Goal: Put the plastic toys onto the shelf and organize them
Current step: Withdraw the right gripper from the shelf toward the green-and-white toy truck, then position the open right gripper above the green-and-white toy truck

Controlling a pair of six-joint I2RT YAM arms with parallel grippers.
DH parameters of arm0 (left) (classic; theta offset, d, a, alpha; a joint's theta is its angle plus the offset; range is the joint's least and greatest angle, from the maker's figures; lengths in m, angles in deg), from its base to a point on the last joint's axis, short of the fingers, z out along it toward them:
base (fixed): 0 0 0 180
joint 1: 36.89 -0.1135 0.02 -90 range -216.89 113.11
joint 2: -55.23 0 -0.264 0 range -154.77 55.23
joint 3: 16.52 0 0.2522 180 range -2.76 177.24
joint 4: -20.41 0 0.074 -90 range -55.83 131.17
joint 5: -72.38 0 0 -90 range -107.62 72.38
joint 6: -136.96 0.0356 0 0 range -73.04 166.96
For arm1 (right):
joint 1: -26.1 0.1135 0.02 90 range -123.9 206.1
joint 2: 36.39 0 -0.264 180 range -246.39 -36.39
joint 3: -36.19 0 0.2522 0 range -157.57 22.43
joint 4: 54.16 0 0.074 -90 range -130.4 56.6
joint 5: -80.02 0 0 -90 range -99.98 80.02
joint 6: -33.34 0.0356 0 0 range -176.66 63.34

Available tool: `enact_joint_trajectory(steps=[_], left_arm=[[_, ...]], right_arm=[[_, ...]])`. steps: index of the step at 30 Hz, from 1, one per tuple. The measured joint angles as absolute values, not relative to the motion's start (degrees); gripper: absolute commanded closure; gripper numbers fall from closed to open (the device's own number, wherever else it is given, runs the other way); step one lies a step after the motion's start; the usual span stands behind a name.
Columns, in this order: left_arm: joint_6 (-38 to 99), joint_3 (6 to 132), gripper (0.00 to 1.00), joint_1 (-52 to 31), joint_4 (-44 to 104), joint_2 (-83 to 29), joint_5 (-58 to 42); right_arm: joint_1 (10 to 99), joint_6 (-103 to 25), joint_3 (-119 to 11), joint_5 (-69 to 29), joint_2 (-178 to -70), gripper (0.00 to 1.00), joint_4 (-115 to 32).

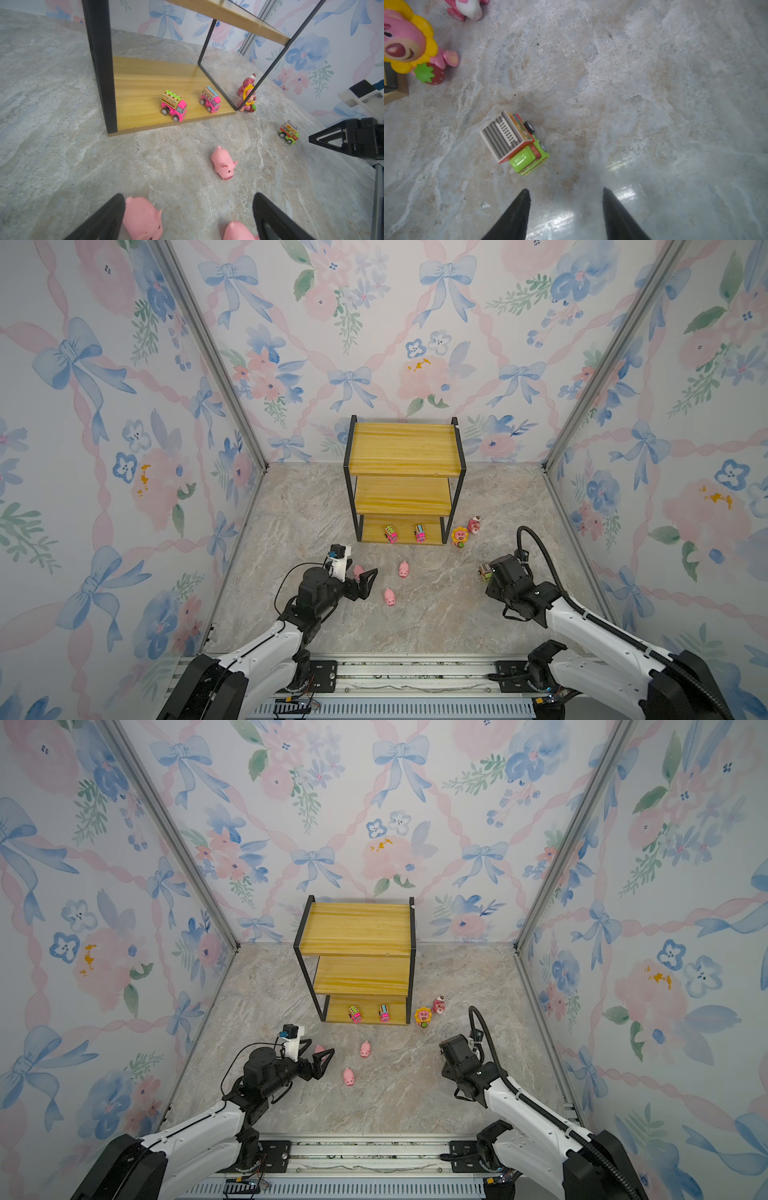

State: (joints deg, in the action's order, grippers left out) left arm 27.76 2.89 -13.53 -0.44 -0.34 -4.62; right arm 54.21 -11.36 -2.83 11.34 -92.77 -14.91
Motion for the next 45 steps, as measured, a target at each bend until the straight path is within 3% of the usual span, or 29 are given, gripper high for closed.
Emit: enact_joint_trajectory(steps=[19, 45], left_arm=[[26.1, 6.5, 0.05, -11.7, -0.4, -6.7, -8.9], [26.1, 6.3, 0.04, -11.7, -0.2, -6.8, -8.9]], right_arm=[[50.5, -16.8, -2.8, 5.2, -97.3, 0.50, -20.6], [54.4, -19.9, -8.1, 7.7, -102.6, 0.49, -21.0]])
